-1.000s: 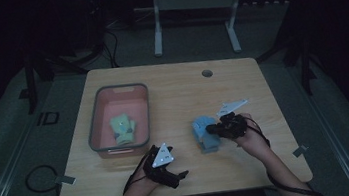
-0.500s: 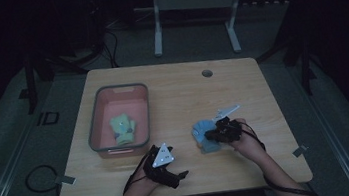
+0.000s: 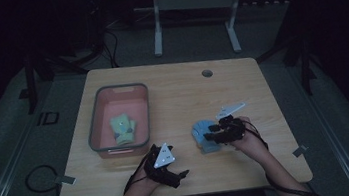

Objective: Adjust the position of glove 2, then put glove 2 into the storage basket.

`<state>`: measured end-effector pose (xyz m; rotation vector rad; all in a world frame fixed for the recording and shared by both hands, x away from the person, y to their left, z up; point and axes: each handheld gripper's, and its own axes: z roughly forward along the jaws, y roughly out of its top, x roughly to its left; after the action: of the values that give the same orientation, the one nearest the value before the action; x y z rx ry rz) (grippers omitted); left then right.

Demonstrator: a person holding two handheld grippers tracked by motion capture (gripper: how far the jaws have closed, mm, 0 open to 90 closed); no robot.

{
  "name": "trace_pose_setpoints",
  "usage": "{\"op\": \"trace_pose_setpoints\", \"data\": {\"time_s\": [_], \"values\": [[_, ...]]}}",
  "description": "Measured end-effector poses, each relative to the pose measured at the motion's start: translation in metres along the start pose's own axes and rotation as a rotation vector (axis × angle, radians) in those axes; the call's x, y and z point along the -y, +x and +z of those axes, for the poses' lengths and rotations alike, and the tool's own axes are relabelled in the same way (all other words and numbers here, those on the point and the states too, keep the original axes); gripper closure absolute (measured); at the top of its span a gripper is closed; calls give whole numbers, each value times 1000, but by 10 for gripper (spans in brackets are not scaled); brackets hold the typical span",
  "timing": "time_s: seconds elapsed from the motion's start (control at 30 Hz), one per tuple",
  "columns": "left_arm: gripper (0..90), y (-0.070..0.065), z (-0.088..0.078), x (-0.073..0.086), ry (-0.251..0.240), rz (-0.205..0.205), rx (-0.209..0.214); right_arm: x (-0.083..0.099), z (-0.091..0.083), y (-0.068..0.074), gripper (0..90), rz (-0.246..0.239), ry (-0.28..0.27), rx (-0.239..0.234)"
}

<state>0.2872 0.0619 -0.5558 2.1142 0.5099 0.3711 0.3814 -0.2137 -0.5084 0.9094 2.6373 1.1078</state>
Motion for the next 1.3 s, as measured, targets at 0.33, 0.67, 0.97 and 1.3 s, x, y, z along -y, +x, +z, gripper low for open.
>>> {"op": "trace_pose_setpoints", "data": {"time_s": [0.33, 0.67, 0.97, 1.3], "values": [[21, -1, 0, -2, -23, 9, 3, 11, -6, -6, 164, 45, -60, -28], [37, -5, 1, -7, -47, 18, 30, 14, -22, -12, 174, 0, -125, 33], [31, -15, 6, -20, 0, 32, 40, 15, -36, -16, 144, 2, -152, 37], [33, -14, 17, -38, 16, 67, 102, 11, -43, -21, 131, 47, -148, -4]]}}
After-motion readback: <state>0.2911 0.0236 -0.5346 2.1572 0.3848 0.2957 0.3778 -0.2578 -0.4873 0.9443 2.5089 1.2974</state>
